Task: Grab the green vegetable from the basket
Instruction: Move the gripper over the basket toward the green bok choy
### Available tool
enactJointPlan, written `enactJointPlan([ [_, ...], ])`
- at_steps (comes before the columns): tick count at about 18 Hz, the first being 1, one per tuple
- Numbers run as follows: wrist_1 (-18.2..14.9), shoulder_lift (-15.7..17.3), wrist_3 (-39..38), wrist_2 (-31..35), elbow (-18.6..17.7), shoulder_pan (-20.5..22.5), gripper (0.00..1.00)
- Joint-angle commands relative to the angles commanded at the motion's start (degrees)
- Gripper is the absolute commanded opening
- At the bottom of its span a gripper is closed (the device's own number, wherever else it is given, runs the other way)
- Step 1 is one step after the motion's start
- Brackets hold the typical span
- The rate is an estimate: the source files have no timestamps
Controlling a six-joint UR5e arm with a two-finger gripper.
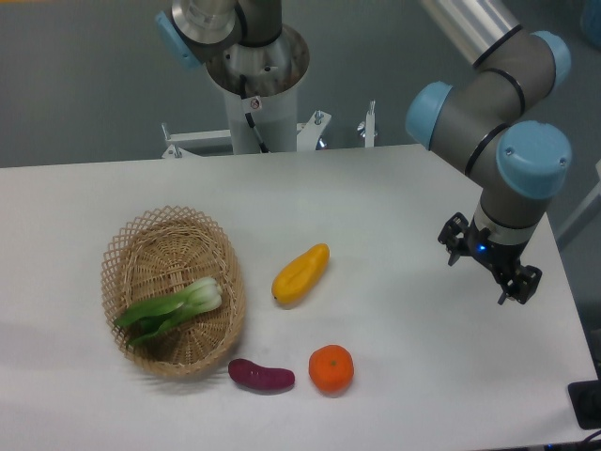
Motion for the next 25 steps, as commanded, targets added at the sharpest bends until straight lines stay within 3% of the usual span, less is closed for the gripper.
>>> enactJointPlan([
  [13, 0.09, 1.31, -5.26, -0.26, -2.72, -2.98, 1.0],
  [19, 0.0, 3.69, -8.6, -0.7, -6.41, -7.2, 1.0],
  [25, 0.35, 6.5, -17.83, -0.79, -10.72, -13.17, 1.0],
])
